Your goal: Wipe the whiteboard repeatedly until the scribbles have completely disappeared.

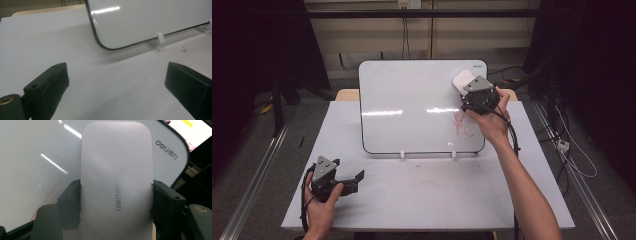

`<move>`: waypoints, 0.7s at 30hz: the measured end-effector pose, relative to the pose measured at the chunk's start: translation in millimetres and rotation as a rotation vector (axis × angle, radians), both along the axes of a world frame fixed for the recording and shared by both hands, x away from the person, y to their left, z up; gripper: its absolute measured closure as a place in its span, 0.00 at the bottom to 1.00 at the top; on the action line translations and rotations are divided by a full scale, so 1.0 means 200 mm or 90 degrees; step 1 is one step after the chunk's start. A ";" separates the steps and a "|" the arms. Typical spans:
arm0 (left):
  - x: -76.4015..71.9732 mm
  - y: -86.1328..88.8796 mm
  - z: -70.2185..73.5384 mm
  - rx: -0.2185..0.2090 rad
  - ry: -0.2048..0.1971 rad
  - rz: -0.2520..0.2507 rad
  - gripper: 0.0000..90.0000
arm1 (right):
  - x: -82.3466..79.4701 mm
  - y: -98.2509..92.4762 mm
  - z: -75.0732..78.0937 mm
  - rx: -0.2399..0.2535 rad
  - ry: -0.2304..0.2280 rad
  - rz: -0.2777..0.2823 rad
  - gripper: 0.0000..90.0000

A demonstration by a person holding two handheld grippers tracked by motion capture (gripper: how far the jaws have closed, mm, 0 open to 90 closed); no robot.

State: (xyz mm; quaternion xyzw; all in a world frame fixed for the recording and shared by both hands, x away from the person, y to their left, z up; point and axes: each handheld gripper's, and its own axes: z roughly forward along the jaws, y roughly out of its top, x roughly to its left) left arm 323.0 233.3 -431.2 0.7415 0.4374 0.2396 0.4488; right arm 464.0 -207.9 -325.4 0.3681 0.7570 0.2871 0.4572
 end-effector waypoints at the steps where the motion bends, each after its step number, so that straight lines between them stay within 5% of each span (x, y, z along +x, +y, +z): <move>1: 0.00 0.00 0.00 0.000 -0.001 0.000 0.06 | 0.00 0.01 -0.01 -0.001 0.000 0.004 0.35; 21: 0.00 -0.01 0.00 0.004 0.003 -0.003 0.06 | -0.08 0.20 -0.14 -0.020 0.002 0.063 0.35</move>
